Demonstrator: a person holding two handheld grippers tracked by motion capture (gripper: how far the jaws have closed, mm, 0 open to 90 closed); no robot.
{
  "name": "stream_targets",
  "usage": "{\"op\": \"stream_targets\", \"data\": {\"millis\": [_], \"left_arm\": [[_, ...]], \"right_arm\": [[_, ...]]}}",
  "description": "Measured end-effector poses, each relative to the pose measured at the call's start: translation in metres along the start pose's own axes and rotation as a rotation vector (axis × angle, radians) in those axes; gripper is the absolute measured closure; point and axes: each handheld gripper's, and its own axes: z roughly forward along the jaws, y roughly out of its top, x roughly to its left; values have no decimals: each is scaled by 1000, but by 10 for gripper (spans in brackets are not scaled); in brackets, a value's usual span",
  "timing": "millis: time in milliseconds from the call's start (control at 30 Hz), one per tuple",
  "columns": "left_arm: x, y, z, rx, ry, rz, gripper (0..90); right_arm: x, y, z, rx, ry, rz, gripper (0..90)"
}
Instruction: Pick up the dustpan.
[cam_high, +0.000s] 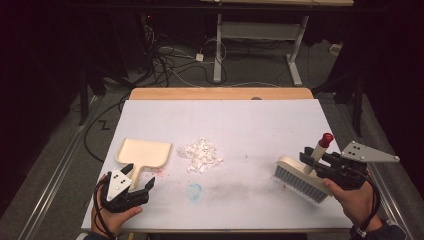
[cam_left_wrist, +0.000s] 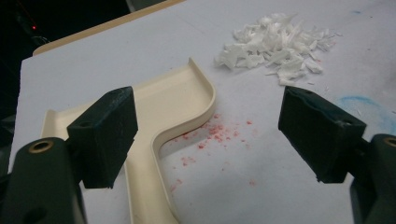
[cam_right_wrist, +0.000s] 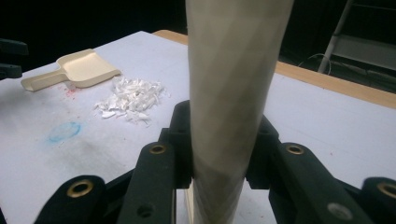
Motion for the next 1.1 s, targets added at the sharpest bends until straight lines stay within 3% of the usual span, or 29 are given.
{"op": "stream_targets", "data": {"millis": [367, 567, 667, 767, 800, 833, 900, 933, 1067, 1100], "left_arm": [[-5, -2, 9, 60, -22, 31, 187], [6, -6, 5, 99, 12, -20, 188], [11, -6, 4, 140, 29, -54, 188], [18, -4, 5, 218, 50, -108, 188], [18, -4, 5, 218, 50, -108, 188], [21, -5, 5, 260, 63, -119, 188], [23, -6, 6, 270, 71, -126, 188], [28, -9, 8, 297, 84, -152, 188], [39, -16, 19, 339, 89, -182, 195], [48, -20, 29, 357, 86, -219, 204]], "right_arm": [[-2, 3, -3, -9, -15, 0, 709], [-1, 3, -3, -10, -16, -2, 709], [-1, 4, -3, -15, -17, -6, 710], [-2, 4, -2, -11, -8, 2, 709], [-2, 4, -2, -8, -10, -1, 709], [-2, 4, -2, -7, -13, -4, 709], [-2, 4, -1, -7, -10, -7, 709], [-2, 4, -1, -5, -10, -5, 709], [-3, 4, 0, -2, -5, 3, 709], [-4, 3, 1, 5, -6, 8, 709]]}}
